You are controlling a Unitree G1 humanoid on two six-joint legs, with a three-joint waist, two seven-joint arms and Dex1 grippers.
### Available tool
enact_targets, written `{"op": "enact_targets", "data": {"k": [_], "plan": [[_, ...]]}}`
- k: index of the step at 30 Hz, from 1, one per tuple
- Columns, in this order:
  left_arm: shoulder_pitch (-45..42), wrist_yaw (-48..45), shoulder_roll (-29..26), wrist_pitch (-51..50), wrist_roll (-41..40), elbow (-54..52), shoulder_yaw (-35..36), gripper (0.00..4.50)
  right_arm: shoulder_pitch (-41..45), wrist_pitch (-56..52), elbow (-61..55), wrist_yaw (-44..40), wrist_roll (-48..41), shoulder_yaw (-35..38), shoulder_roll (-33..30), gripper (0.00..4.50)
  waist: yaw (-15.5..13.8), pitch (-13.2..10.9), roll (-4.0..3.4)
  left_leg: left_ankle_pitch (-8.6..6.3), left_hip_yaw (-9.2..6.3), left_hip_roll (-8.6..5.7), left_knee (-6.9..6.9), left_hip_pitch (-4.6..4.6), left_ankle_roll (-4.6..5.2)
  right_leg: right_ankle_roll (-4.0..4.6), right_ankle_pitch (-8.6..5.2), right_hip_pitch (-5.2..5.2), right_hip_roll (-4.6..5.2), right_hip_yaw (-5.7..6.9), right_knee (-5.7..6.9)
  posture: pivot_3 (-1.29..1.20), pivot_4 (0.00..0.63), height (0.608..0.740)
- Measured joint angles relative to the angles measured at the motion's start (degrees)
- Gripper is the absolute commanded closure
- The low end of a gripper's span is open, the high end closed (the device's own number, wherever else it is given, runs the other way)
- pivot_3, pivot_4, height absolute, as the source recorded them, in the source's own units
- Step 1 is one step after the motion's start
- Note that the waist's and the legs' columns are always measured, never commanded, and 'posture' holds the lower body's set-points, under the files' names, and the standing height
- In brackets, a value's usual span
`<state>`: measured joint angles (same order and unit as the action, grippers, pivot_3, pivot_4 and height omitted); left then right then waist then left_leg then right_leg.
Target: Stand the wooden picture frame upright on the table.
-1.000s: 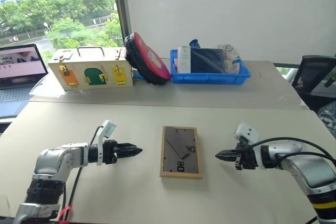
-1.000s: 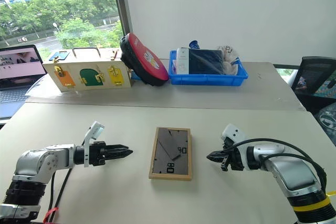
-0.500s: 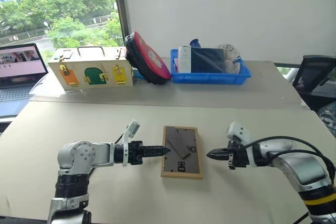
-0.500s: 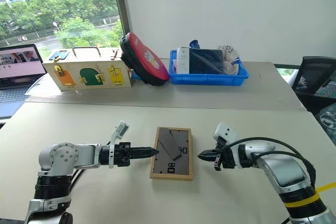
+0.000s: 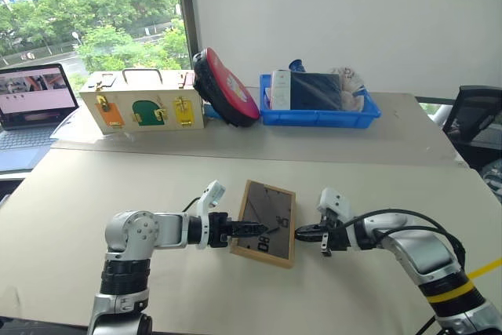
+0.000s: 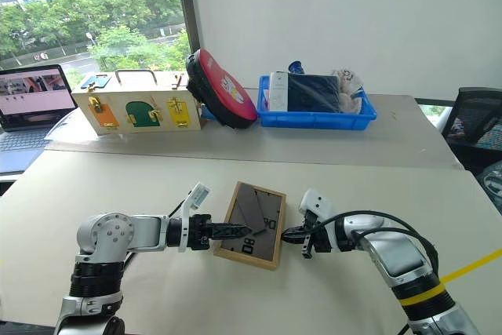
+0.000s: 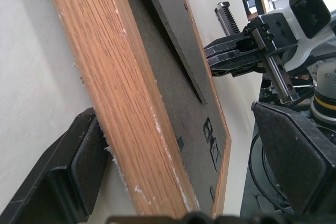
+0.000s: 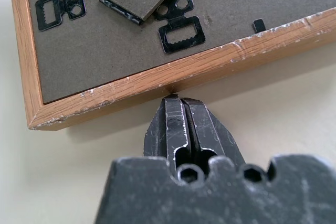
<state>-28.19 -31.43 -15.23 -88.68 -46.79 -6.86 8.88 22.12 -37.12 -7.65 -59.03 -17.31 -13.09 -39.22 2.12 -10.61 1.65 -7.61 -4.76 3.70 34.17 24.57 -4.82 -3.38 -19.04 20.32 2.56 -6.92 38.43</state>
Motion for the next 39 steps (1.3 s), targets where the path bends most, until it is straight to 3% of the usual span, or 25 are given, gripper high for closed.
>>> {"op": "enact_targets", "data": {"k": [2, 3, 9, 12, 18, 26, 27, 32, 39], "plan": [[0.09, -0.02, -0.28, -0.21, -0.26, -0.1, -0.13, 0.02, 0.04, 0.21, 0.07, 0.0, 0.29, 0.0, 0.26, 4.5, 0.1, 0.0, 0.0, 0.0, 0.0, 0.0, 0.0, 0.0, 0.0, 0.0, 0.0, 0.01, 0.0, 0.0, 0.0, 0.0, 0.15, 0.735], [0.1, -0.14, -0.69, -0.21, -0.39, -0.08, -0.31, 0.56, 0.04, 0.4, 0.14, -0.01, 0.36, 0.0, 0.27, 4.5, 0.17, 0.0, 0.0, 0.0, 0.0, 0.0, 0.0, 0.0, 0.0, 0.0, 0.0, 0.01, 0.0, 0.0, 0.0, 0.0, 0.15, 0.735], [0.82, -1.75, -3.55, 0.32, -0.77, 1.5, -0.86, 2.56, 0.03, 1.38, 0.67, 0.24, 0.8, 0.52, -0.11, 4.5, 0.46, -0.01, 0.01, 0.0, 0.0, 0.01, -0.04, 0.02, 0.0, 0.0, 0.0, 0.06, -0.01, 0.0, 0.0, 0.0, 0.15, 0.735], [0.64, -4.42, -4.09, 0.92, -3.04, 2.04, -0.73, 3.21, -0.04, 1.39, 0.96, 0.5, 0.66, 2.34, -1.01, 4.5, 0.4, -0.01, 0.01, 0.0, 0.0, 0.01, -0.04, 0.03, 0.0, 0.0, 0.0, 0.06, -0.01, 0.0, 0.0, 0.0, 0.15, 0.735], [-0.24, -7.18, -7.5, 0.5, -5.65, 3.33, 0.76, 3.31, -1.61, -0.99, -0.17, 0.62, -3.79, 10.23, -3.13, 4.5, 0.72, -0.03, 0.01, 0.0, 0.01, 0.01, -0.13, 0.08, 0.0, 0.01, 0.0, 0.15, -0.01, -0.02, 0.0, 0.0, 0.15, 0.735], [-2.28, -9.58, -8.15, -0.32, -9.91, 3.48, 3.87, 3.31, 4.8, -19.87, -2.71, 3.45, -24.16, 28.34, -3.99, 4.5, 0.39, -0.12, -0.01, 0.0, 0.0, 0.01, -0.15, 0.15, 0.0, 0.03, 0.01, 0.17, 0.0, 0.0, -0.08, 0.0, 0.15, 0.735], [-2.75, -9.12, -7.63, -0.32, -9.91, 3.86, 4.17, 3.31, 5.7, -22.21, -3.66, 3.91, -26.78, 29.49, -4.26, 3.91, 0.39, -0.11, -0.01, 0.0, 0.01, 0.01, -0.19, 0.15, 0.0, 0.03, 0.01, 0.16, 0.0, 0.01, -0.13, 0.0, 0.15, 0.735], [-4.39, -6.46, -4.61, -0.45, -9.96, 5.27, 5.32, 3.31, 8.85, -31.33, -9.56, 7.81, -37.88, 29.47, -2.33, 2.31, 0.45, -0.12, -0.01, -0.01, 0.0, 0.01, -0.25, 0.22, 0.01, 0.04, 0.02, 0.19, 0.0, 0.01, -0.29, 0.0, 0.15, 0.735], [-4.87, -3.66, -1.79, -1.18, -10.73, 4.15, 5.21, 3.31, 11.24, -34.09, -10.91, 16.6, -37.62, 21.04, 4.2, 0.04, 0.42, -0.11, -0.01, 0.0, 0.0, 0.01, -0.23, 0.48, 0.01, 0.04, 0.04, 0.46, 0.0, 0.0, -0.27, 0.0, 0.15, 0.735]]}}
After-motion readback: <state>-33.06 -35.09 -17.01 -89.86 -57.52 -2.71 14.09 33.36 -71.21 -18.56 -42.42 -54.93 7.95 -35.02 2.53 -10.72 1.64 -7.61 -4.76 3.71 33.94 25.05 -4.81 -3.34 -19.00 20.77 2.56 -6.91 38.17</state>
